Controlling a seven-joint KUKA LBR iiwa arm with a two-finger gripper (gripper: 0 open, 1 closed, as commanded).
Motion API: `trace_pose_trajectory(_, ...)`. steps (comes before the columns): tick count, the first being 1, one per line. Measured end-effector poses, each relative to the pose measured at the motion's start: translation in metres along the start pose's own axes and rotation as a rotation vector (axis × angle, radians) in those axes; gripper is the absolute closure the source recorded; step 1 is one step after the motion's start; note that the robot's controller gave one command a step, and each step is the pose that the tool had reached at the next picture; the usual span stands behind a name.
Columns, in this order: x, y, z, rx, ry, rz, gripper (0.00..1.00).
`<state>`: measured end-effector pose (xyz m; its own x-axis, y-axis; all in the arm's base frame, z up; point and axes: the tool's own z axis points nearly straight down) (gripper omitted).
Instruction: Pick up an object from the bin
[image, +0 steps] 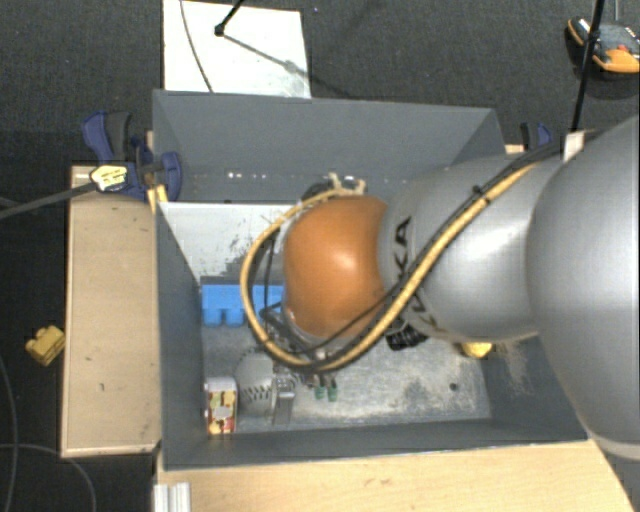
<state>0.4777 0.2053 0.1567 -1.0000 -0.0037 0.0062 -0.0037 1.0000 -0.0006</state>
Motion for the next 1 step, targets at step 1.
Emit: trace_pose_trajectory(1, -0.0020, -0.0010, -0.0045, -0.002, -0.008, 0.006, 0.00)
